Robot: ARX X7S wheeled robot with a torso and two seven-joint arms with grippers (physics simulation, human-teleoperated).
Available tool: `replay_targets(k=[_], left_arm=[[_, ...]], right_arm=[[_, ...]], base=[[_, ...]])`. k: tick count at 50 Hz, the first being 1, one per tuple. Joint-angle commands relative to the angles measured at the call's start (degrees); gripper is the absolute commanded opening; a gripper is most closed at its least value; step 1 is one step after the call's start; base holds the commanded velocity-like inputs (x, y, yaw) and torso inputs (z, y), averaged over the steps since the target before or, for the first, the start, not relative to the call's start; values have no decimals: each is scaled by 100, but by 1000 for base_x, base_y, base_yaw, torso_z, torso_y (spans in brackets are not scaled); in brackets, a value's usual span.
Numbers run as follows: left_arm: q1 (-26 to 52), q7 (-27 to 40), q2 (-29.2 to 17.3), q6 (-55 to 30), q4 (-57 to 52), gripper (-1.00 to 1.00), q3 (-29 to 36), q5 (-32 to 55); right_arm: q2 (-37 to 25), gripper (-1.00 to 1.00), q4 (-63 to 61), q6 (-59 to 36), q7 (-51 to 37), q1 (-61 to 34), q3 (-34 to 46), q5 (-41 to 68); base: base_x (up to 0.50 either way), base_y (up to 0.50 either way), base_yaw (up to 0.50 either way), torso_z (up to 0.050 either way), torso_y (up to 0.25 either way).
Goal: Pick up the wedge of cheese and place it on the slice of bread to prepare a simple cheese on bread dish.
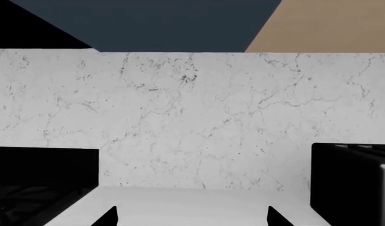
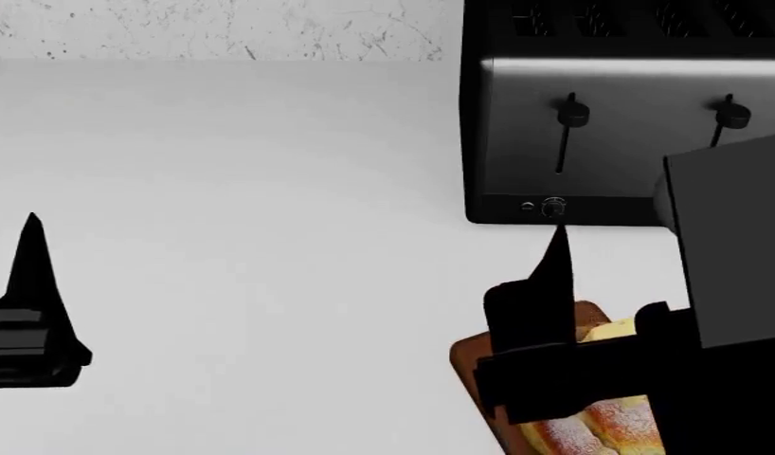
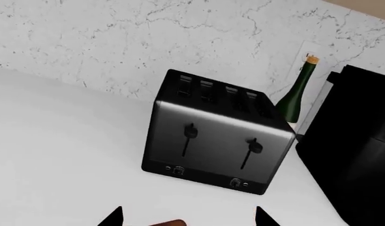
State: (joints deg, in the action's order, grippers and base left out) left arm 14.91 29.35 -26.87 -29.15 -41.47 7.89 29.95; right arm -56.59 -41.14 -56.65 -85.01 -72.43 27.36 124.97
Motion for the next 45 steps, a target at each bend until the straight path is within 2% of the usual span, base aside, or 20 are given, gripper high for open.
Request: replay_targets(k=[1,11,24,33,38,45], left_arm=[[-5,55,-71,-112,-166,100,-29,96],[17,498,-365,-852,-1126,100,-410,804],[297,1021,-682,-1404,-1772,100,-701,1507],[501,1641,-1231,-1048,-1826,100,-379,2029],[491,1718,-1346,-910,-1787,100,-373,2087],[596,1890,-1515,-839,-1785,100,-326,2217]], right_arm=[[38,100,17,36,107,46,113,-146],[204,100,231,-75,98,-530,235,-58],[92,100,92,-27,144,-603,255,5],[-22,100,-103,125,-64,-1036,299,510],[-241,100,-350,615,84,-837,-89,655],[-467,100,-528,786,170,-784,-285,734]], base=[[0,0,0,0,0],[0,0,0,0,0],[0,0,0,0,0],[0,0,0,0,0],[0,0,0,0,0],[0,0,0,0,0]])
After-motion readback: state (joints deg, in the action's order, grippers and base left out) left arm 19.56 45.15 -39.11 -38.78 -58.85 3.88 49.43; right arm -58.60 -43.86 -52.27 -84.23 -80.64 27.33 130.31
